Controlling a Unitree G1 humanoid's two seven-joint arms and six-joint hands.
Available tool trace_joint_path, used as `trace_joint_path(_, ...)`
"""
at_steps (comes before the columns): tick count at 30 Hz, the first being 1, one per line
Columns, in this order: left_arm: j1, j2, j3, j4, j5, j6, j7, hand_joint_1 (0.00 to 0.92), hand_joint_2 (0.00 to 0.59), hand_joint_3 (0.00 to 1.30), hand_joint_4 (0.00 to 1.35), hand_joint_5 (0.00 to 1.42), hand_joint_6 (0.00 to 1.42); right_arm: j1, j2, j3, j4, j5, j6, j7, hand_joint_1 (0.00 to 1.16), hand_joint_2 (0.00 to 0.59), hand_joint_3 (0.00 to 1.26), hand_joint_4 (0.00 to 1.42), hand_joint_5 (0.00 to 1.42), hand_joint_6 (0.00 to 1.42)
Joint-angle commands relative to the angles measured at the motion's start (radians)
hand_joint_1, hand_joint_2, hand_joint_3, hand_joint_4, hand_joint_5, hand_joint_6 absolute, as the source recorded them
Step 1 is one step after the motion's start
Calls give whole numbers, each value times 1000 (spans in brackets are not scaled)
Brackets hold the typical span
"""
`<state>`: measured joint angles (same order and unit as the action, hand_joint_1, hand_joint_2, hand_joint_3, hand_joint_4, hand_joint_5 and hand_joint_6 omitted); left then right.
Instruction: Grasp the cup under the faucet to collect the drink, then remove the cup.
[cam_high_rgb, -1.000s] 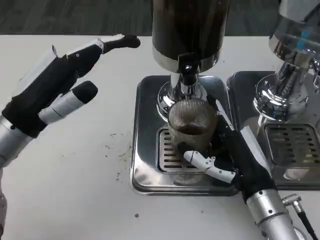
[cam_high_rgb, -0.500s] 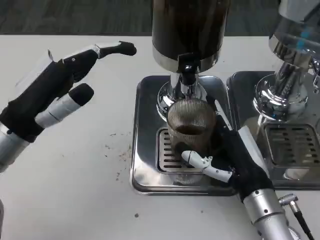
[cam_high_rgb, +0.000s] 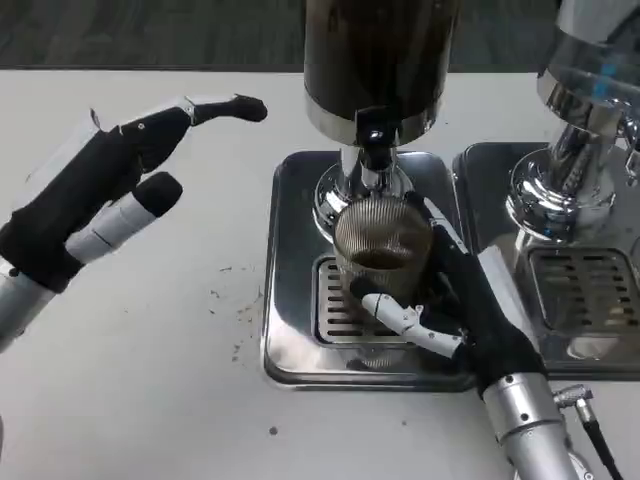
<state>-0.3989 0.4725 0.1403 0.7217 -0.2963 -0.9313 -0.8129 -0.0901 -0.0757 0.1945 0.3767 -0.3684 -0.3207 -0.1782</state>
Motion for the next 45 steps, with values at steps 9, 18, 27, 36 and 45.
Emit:
trace_joint_path(9, 29, 20, 9, -27, 19, 13, 20, 0, 123, 339, 234, 153, 91, 30, 22, 35, 7, -61, 28, -105, 666, 223, 248, 318, 360, 467)
trace_joint_path(18, 38, 21, 14, -33, 21, 20, 21, 0, 130, 339, 237, 153, 92, 28, 45, 52, 49, -89, -12, -201, 667, 229, 296, 380, 445, 603)
trace_joint_path(27, 42, 19, 12, -34, 23, 25, 20, 0, 143, 334, 238, 163, 100, 27, 50, 59, 69, -97, -37, -258, 655, 217, 330, 438, 527, 721)
trace_joint_path(36, 34, 14, 10, -24, 28, 27, 17, 0, 157, 327, 238, 164, 106, 30, 46, 58, 75, -113, -61, -303, 654, 217, 354, 461, 558, 776)
trace_joint_path(45, 29, 9, 5, -14, 31, 27, 14, 0, 162, 326, 238, 164, 108, 42, 42, 60, 72, -135, -75, -345, 654, 221, 369, 481, 578, 798)
